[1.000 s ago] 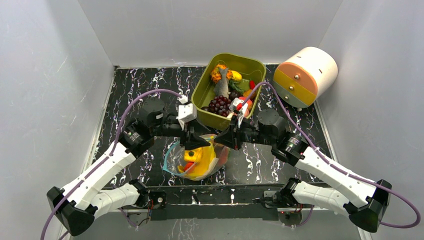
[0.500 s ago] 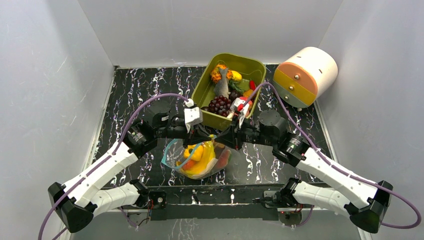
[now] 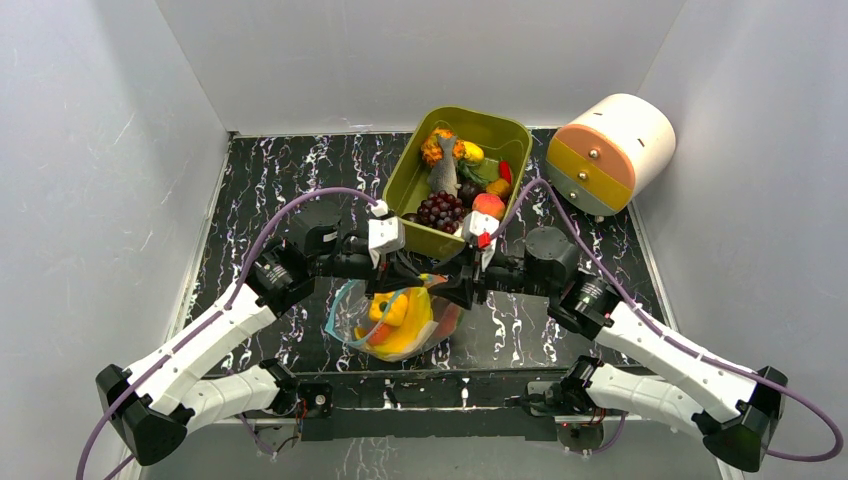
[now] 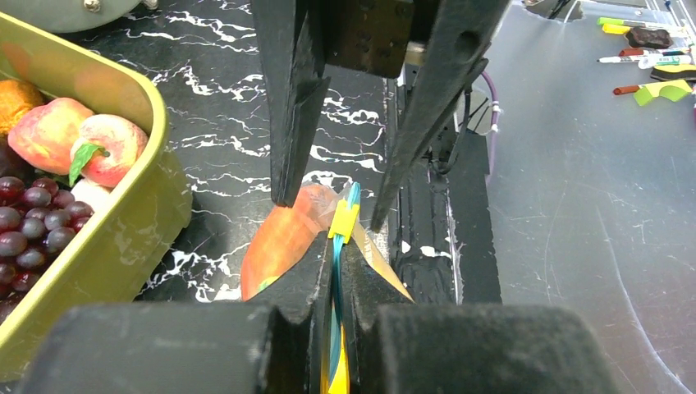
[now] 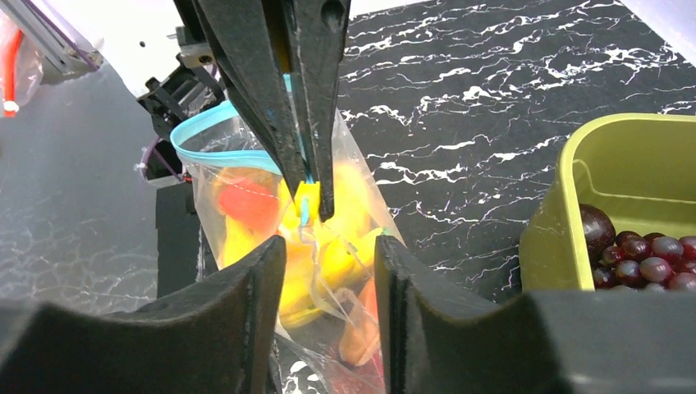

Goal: Place the food in the zip-top bag and seal the zipper
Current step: Zip the zipper food storage bag at the center of the board.

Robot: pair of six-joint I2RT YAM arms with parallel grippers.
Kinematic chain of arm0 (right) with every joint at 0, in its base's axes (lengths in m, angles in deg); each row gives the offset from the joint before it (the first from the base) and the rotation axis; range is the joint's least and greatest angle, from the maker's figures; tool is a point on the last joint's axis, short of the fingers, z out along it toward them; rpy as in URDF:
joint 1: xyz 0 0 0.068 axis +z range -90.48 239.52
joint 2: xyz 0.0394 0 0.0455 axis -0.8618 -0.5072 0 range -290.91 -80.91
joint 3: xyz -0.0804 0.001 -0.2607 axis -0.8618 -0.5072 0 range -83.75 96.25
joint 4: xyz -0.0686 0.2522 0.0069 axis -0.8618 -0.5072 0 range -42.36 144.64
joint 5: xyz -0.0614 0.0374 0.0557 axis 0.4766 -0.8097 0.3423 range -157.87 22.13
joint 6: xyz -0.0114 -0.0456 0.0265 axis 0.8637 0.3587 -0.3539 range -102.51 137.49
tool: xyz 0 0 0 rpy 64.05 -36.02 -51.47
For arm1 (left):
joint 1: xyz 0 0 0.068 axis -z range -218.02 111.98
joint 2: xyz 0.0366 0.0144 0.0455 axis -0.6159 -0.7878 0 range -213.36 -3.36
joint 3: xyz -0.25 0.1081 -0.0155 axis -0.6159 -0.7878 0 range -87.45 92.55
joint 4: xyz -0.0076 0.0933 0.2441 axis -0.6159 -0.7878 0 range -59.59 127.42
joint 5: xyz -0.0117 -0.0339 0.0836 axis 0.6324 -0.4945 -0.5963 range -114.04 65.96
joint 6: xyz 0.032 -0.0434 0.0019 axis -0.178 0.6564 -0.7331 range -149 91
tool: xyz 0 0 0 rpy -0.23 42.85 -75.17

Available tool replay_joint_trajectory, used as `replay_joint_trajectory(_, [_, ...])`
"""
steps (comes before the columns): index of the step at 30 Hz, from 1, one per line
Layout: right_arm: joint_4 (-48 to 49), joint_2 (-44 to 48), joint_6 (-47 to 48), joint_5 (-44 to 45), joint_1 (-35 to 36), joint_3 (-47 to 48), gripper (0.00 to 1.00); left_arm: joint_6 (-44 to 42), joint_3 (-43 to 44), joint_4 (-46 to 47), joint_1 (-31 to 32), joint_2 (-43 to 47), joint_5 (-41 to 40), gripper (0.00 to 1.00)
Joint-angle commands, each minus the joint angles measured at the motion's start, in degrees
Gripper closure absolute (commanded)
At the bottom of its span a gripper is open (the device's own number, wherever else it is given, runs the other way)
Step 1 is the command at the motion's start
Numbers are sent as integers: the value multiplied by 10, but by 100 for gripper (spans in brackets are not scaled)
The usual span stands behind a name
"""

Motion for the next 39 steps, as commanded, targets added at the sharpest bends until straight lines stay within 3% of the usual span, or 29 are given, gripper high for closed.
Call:
replay_joint_trajectory(1, [40, -8, 32, -13, -1, 6, 64, -5, 0, 23, 2, 18, 48, 100])
replay_joint_trajectory(4, [45, -11, 35, -33, -1, 8, 87, -5, 0, 19, 2, 17, 51, 99])
replay_joint_trajectory(6, [42, -14, 33, -44, -1, 12, 100, -5, 0, 18, 2, 19, 48, 91])
replay_joint_trajectory(8, [40, -16, 22, -41, -1, 15, 100, 0, -3, 25, 2, 22, 42, 78])
replay_joint_trajectory(10, [43, -17, 8, -41, -1, 16, 100, 7, -5, 37, 2, 25, 38, 72])
replay_joint_trajectory(17, [54, -19, -19, -48, -1, 15, 100, 4, -1, 48, 2, 8, 33, 69])
replay_joint_trajectory(20, [56, -20, -24, -48, -1, 15, 100, 4, -3, 55, 2, 10, 33, 74])
replay_joint_trajectory(25, [53, -17, -33, -30, -1, 13, 100, 2, -7, 55, 2, 19, 20, 99])
replay_joint_trajectory(39, [32, 24, -18, 22, -1, 3, 100, 0, -16, 20, 2, 31, -41, 100])
